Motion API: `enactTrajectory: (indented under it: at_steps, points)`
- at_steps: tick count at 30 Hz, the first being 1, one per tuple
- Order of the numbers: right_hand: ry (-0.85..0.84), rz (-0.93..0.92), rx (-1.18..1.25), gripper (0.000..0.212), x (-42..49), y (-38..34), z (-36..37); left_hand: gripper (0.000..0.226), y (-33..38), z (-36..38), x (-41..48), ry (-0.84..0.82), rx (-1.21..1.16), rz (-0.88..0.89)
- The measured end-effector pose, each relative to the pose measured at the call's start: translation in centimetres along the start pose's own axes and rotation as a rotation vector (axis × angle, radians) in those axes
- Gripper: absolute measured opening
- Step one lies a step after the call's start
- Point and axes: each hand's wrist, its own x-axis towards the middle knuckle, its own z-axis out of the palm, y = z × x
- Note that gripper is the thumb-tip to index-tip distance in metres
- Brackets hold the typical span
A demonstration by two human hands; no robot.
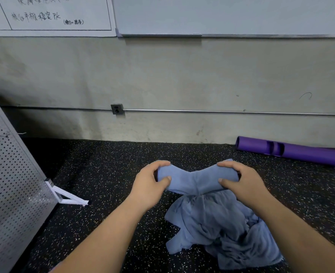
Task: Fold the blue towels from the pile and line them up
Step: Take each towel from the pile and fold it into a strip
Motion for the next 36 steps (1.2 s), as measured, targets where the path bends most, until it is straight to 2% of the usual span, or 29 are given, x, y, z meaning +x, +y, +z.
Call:
enactTrajectory:
  at_steps: [3, 7, 10, 13, 19, 23, 26, 30, 33, 35, 36]
  points:
    - [0.05, -0.024, -0.093, 0.052, -0.3, -0.8, 1.3, 0.044, 0.8, 0.9, -0.3, 0.008, 0.071, 0.045]
    - [0.06, -0.12, -0.114, 0.057, -1.5, -2.6, 3.2, 0.059, 2.0, 2.4, -1.2, 0.008, 0.088, 0.052]
    - [0.042, -0.146, -0.082, 0.067, -2.4, -3.8, 4.6, 0.07, 2.5, 3.5, -1.5, -0.013, 0.071, -0.001]
    - [0.026, -0.114, -0.03, 0.073, -3.0, -4.4, 6.0, 0.072, 3.0, 4.5, -2.1, -0.054, 0.052, -0.051]
    - [0.054, -0.086, -0.005, 0.064, -3.6, -4.5, 6.8, 0.071, 2.5, 5.1, -2.0, -0.028, 0.033, -0.131]
    - [0.085, -0.095, 0.01, 0.057, -3.9, -4.8, 6.9, 0.045, 3.4, 5.1, -1.9, 0.017, -0.256, -0.212]
    - [0.063, -0.098, 0.037, 0.059, -4.5, -5.5, 7.2, 0.053, 3.8, 4.9, -2.0, 0.073, -0.514, -0.323]
    - [-0.039, -0.113, 0.177, 0.052, -4.9, -6.2, 7.4, 0.021, 3.7, 3.9, -1.7, 0.181, -0.511, -0.371]
    - [0.103, -0.014, 0.35, 0.034, -4.3, -6.9, 6.4, 0.025, 3.4, 3.4, -1.5, 0.167, -0.489, -0.338]
    - [0.212, 0.157, 0.445, 0.037, -3.4, -6.9, 5.7, 0.032, 3.8, 3.2, -1.7, 0.086, -0.558, -0.299]
    - [0.201, 0.292, 0.562, 0.043, -2.8, -6.8, 5.4, 0.035, 4.1, 3.0, -1.9, 0.036, -0.603, -0.279]
